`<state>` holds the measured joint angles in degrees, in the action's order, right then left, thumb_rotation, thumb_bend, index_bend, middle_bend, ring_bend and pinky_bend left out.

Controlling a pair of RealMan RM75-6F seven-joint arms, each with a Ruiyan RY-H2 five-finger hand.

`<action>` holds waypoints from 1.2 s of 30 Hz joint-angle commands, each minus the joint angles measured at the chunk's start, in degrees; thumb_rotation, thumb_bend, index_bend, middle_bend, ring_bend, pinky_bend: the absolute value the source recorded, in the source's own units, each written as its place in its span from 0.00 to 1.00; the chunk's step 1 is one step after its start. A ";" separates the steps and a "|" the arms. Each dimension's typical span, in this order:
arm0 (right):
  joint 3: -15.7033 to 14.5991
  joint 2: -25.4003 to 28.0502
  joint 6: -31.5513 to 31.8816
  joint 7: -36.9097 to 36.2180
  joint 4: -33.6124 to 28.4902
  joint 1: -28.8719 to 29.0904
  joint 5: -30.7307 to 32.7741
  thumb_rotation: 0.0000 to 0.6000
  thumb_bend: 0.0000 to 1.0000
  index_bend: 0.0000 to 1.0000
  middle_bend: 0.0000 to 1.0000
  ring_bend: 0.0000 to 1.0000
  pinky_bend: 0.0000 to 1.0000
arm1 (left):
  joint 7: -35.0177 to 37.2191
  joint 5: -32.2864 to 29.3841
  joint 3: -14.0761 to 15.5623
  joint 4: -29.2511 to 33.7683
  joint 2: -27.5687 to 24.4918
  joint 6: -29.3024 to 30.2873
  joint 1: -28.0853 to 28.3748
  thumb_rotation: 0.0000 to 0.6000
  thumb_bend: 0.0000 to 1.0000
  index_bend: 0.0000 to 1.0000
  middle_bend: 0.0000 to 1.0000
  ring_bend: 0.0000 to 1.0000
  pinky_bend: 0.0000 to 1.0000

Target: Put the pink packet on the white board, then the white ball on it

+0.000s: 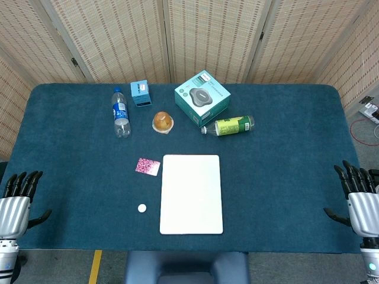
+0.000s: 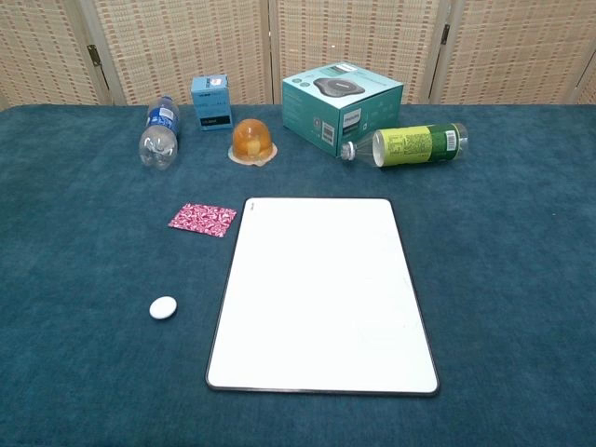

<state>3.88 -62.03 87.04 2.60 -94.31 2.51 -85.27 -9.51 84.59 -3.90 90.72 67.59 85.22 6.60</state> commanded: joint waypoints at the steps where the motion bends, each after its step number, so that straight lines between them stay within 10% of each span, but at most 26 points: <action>1: 0.05 0.07 0.02 0.10 -0.18 -0.09 0.17 1.00 0.14 0.00 0.02 0.04 0.00 | -0.24 0.23 0.07 0.13 0.15 -0.31 0.29 1.00 0.24 0.07 0.12 0.07 0.00; 22: 0.12 -0.08 -0.02 -1.52 0.93 -0.33 0.09 1.00 0.14 0.00 0.02 0.04 0.00 | -0.10 0.93 -0.49 0.90 -0.36 -0.92 1.68 1.00 0.24 0.08 0.12 0.09 0.00; 36: 0.48 1.71 -2.69 -1.36 0.12 1.33 0.10 1.00 0.14 0.00 0.02 0.04 0.00 | 3.86 2.40 -4.65 -4.02 2.04 -12.63 13.71 1.00 0.25 0.12 0.15 0.13 0.00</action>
<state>4.38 -60.41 84.46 1.26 -94.10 3.74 -85.12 -6.31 86.77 -7.85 87.80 68.86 74.21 18.68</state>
